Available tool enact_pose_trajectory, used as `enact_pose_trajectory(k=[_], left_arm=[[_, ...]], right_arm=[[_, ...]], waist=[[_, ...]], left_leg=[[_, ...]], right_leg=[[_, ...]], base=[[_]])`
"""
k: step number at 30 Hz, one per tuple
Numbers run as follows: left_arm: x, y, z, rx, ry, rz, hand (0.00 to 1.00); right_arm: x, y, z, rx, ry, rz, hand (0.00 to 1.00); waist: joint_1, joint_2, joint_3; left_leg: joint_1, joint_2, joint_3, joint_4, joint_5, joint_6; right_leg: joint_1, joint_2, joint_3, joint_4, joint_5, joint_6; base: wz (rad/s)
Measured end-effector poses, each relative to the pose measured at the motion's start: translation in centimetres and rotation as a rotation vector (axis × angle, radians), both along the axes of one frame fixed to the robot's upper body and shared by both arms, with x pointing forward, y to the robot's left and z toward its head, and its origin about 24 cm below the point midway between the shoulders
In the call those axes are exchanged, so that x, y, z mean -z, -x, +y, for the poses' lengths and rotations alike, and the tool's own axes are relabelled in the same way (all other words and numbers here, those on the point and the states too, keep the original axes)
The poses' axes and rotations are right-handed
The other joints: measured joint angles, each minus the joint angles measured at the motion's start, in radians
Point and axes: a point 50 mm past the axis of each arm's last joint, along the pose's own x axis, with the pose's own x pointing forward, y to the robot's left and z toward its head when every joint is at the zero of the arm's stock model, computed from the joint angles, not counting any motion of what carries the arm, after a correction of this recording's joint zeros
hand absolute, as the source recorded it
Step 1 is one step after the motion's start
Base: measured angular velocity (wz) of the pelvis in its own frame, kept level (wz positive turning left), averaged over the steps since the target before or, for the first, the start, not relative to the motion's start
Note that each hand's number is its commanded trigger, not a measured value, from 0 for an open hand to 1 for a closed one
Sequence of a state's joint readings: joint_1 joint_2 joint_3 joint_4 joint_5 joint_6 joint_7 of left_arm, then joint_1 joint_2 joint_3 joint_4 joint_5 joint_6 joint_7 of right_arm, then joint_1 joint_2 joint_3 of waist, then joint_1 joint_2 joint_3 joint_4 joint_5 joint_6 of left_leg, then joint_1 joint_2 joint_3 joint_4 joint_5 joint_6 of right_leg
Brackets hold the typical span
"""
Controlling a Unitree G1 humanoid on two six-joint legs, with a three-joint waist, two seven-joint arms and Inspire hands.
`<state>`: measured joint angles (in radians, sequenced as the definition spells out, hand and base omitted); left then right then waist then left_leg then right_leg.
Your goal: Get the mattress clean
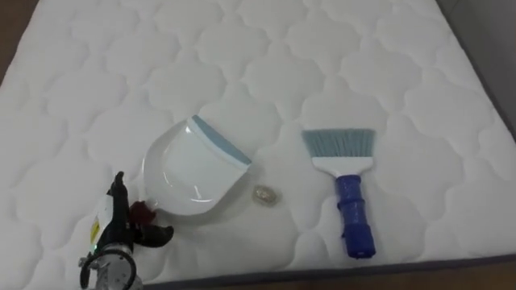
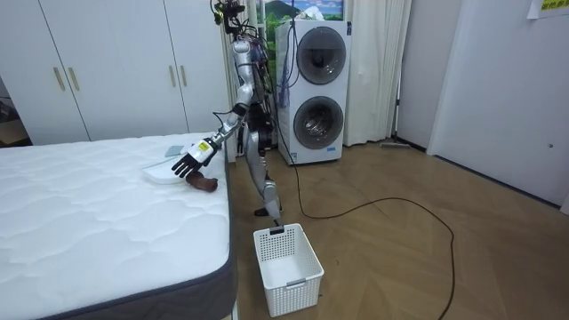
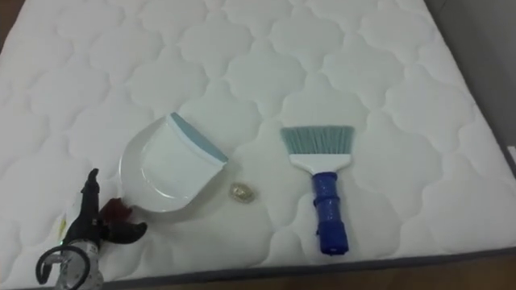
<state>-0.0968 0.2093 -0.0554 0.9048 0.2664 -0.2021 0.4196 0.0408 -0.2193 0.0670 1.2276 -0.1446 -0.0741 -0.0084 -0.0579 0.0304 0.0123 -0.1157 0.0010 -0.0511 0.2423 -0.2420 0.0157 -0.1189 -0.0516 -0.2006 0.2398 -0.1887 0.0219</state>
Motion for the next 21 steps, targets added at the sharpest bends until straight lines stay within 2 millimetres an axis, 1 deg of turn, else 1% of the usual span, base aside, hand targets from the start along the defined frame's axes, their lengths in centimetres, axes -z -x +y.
enact_pose_trajectory(k=[1,6,8,11,12,15,16,17,18,19,20,21], left_arm=[[0.0,0.0,0.2,-0.002,-0.004,0.003,0.0],[0.3,0.0,0.3,-0.004,-0.002,0.04,0.0],[0.4,-0.1,0.4,-0.008,-0.001,0.047,0.0],[0.4,-0.5,0.4,-0.014,0.001,0.055,0.0],[0.4,-0.7,0.4,-0.013,0.001,0.053,0.0],[0.2,-1.0,0.4,-0.012,0.0,0.048,0.0],[0.2,-1.1,0.4,-0.014,-0.001,0.044,0.0],[0.1,-1.1,0.4,-0.015,-0.002,0.043,0.0],[0.1,-1.2,0.4,-0.018,-0.004,0.043,0.0],[0.1,-1.1,1.0,-0.03,-0.016,0.048,0.0],[0.1,-0.9,1.5,-0.039,-0.027,0.058,0.0],[0.3,-0.9,1.6,-0.049,-0.031,0.079,0.0]], right_arm=[[-0.1,-0.4,0.0,0.003,-0.001,-0.007,0.0],[-0.1,-0.8,0.0,0.015,-0.004,-0.016,0.0],[-0.1,-1.0,0.0,0.011,-0.003,-0.016,0.0],[-0.3,-1.7,0.0,0.015,0.003,-0.04,0.0],[-0.3,-1.9,0.0,0.015,0.01,-0.053,0.0],[-0.4,-2.1,0.0,0.016,0.024,-0.077,0.0],[-0.5,-2.2,-0.1,0.017,0.03,-0.083,0.0],[-0.5,-2.3,-0.1,0.017,0.034,-0.087,0.0],[-0.6,-2.6,-0.2,0.024,0.042,-0.099,0.0],[-0.8,-3.3,0.0,0.019,0.043,-0.12,0.0],[-0.9,-3.9,0.2,0.007,0.042,-0.131,0.0],[-1.1,-4.5,0.0,-0.009,0.054,-0.144,0.0]], waist=[[0.001,0.0,0.0001],[0.006,0.0,0.0],[0.006,0.001,0.0004],[0.005,0.002,0.0042],[0.005,0.004,0.011],[0.008,0.008,0.015],[0.008,0.01,0.0166],[0.008,0.011,0.018],[0.009,0.011,0.0274],[0.016,0.006,0.0275],[0.014,0.002,0.0262],[-0.007,0.022,0.0316]], left_leg=[[-0.006,0.0,0.0,0.0,0.0,0.0],[-0.033,0.001,0.005,0.0,0.001,-0.001],[-0.045,0.003,0.008,0.001,0.001,-0.001],[-0.067,0.006,0.008,0.0,0.003,-0.002],[-0.069,0.007,0.007,-0.002,0.004,-0.002],[-0.079,0.006,0.006,-0.003,0.005,-0.002],[-0.083,0.004,-0.001,-0.003,0.006,-0.002],[-0.084,0.005,-0.014,-0.003,0.007,0.0],[-0.082,0.005,-0.068,-0.004,0.009,0.002],[-0.097,0.003,-0.114,0.006,0.009,0.001],[-0.119,-0.002,-0.116,0.029,0.005,-0.002],[-0.162,0.002,-0.091,0.076,-0.01,-0.029]], right_leg=[[-0.007,0.0,0.002,0.0,0.0,0.0],[-0.04,0.001,0.008,0.003,0.0,0.0],[-0.064,0.001,0.008,0.022,-0.001,-0.001],[-0.108,0.0,0.008,0.059,-0.001,-0.001],[-0.122,-0.001,0.008,0.078,-0.001,-0.002],[-0.156,-0.006,0.008,0.119,-0.005,-0.007],[-0.172,-0.01,0.005,0.143,-0.007,-0.011],[-0.189,-0.015,0.0,0.17,-0.01,-0.015],[-0.259,-0.021,-0.001,0.258,-0.037,-0.023],[-0.321,0.005,0.015,0.188,-0.024,-0.049],[-0.343,0.01,0.02,0.11,0.027,-0.07],[-0.354,0.011,-0.004,0.081,0.133,-0.085]], base=[[0.0],[-0.04],[-0.1],[-0.08],[-0.1],[-0.09],[-0.05],[-0.12],[-0.37],[-0.42],[-0.17],[0.23]])
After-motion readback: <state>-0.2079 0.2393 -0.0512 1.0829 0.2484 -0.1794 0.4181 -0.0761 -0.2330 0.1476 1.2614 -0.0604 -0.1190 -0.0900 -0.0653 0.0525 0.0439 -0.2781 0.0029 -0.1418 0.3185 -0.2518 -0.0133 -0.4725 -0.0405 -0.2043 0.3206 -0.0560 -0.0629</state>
